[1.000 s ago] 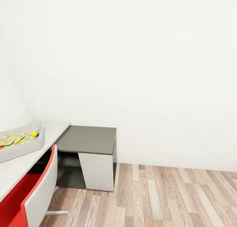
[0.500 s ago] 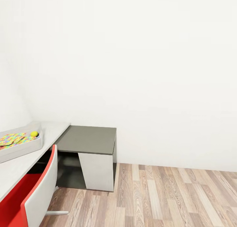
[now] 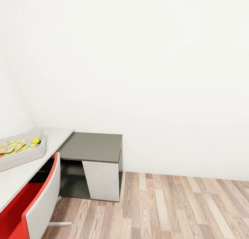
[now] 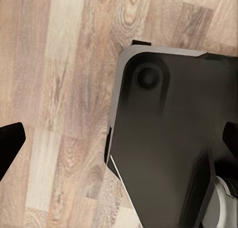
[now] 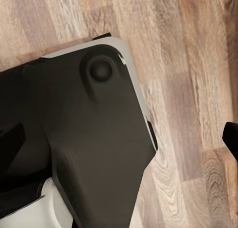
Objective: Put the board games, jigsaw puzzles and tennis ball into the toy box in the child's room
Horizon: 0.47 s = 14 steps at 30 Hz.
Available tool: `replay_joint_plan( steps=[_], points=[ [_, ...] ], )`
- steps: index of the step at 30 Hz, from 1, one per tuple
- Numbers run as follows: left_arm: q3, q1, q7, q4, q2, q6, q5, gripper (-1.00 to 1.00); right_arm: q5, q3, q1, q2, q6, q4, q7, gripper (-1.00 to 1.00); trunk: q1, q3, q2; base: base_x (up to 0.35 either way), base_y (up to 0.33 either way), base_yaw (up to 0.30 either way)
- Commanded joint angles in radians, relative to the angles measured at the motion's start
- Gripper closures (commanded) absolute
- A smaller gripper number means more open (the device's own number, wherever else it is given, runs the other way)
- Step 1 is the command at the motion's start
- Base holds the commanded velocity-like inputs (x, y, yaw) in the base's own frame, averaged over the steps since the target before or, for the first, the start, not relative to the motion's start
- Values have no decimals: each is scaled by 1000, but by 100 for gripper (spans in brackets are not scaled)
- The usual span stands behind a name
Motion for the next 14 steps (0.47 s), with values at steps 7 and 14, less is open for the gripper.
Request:
replay_joint_plan(
  steps=[7, 14],
  points=[
    [-11, 0, 3, -2, 1, -1, 5, -100, -9, 1, -1, 4, -3, 1, 1, -100, 1, -2, -2, 0, 0, 0],
    [-9, 0, 3, -2, 0, -2, 4, -100, -9, 0, -1, 1, -4, 1, 1, -100, 1, -2, -2, 0, 0, 0]
  ],
)
